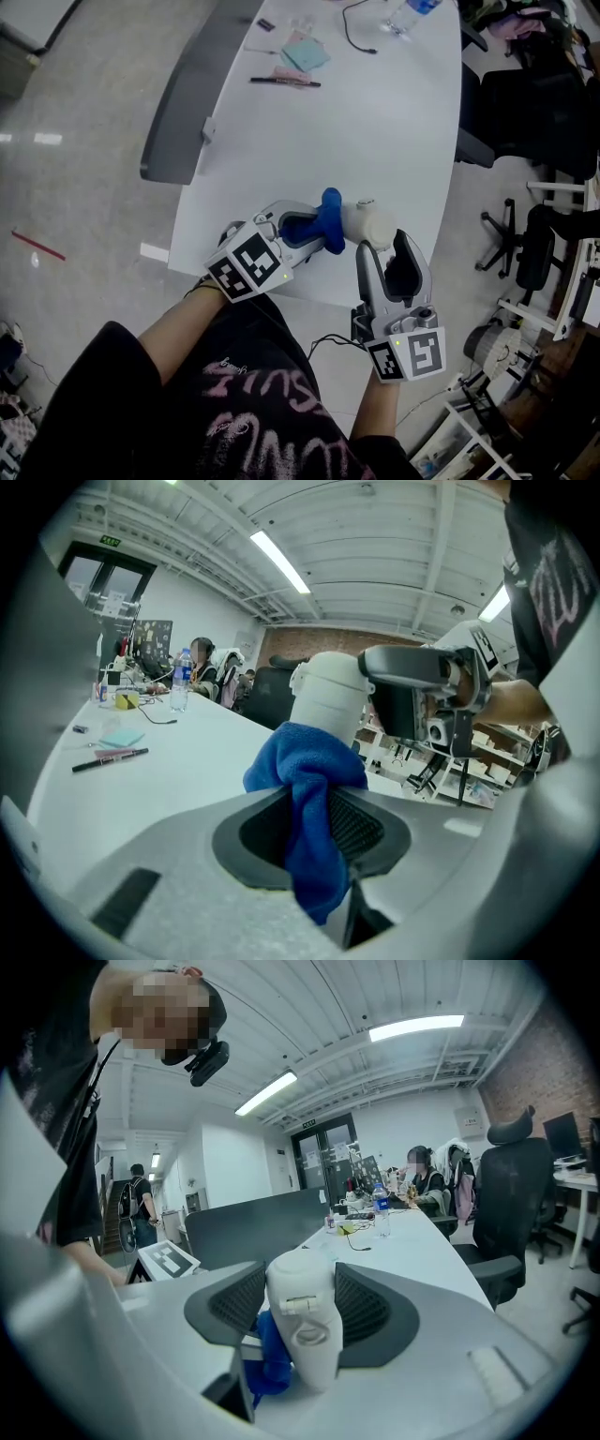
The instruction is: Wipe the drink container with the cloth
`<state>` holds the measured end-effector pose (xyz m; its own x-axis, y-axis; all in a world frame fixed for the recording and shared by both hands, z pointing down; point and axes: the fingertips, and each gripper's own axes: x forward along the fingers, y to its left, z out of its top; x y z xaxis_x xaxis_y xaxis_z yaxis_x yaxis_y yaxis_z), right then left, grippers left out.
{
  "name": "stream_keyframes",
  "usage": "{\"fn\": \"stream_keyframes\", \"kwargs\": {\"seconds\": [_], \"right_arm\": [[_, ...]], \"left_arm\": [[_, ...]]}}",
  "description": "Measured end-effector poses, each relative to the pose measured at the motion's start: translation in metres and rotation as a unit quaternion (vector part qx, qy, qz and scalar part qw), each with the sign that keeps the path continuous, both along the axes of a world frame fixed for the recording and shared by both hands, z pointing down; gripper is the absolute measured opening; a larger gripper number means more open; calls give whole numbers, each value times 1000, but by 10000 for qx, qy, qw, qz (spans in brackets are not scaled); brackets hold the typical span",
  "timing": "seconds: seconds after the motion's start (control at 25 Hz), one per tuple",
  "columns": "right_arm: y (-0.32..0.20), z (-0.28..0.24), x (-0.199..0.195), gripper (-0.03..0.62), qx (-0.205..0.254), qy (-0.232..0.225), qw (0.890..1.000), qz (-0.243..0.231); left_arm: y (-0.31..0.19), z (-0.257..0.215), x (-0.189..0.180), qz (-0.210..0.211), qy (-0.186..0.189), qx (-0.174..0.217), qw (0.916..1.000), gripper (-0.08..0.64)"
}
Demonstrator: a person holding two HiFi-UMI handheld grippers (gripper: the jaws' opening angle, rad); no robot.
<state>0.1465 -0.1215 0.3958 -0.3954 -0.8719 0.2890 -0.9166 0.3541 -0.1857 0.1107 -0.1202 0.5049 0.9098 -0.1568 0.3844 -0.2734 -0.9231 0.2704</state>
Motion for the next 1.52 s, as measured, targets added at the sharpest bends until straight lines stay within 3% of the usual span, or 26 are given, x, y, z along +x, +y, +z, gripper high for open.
{"fn": "stream_keyframes", "kwargs": {"seconds": [0.2, 0.32, 0.56, 0.84, 1.0, 1.52], "right_arm": [[0, 3, -1, 235, -56, 19, 10000, 25], [0, 5, -1, 235, -59, 21, 10000, 38], [1, 5, 1, 240, -43, -19, 10000, 61], [3, 4, 3, 242, 5, -121, 9999, 119], [2, 2, 1, 244, 27, -152, 9998, 147], [1, 3, 0, 245, -25, -91, 9998, 187]], "left_arm": [[-1, 27, -2, -45, -214, -440, 9988, 100], [-2, 38, -5, 9, -446, -470, 9979, 100], [-4, 24, -21, -85, -479, -289, 9984, 100], [2, -47, -19, 165, 28, 469, 9988, 100], [4, -63, -9, 303, 145, 735, 9967, 100], [3, -39, 0, 369, 44, 550, 9978, 100]]}}
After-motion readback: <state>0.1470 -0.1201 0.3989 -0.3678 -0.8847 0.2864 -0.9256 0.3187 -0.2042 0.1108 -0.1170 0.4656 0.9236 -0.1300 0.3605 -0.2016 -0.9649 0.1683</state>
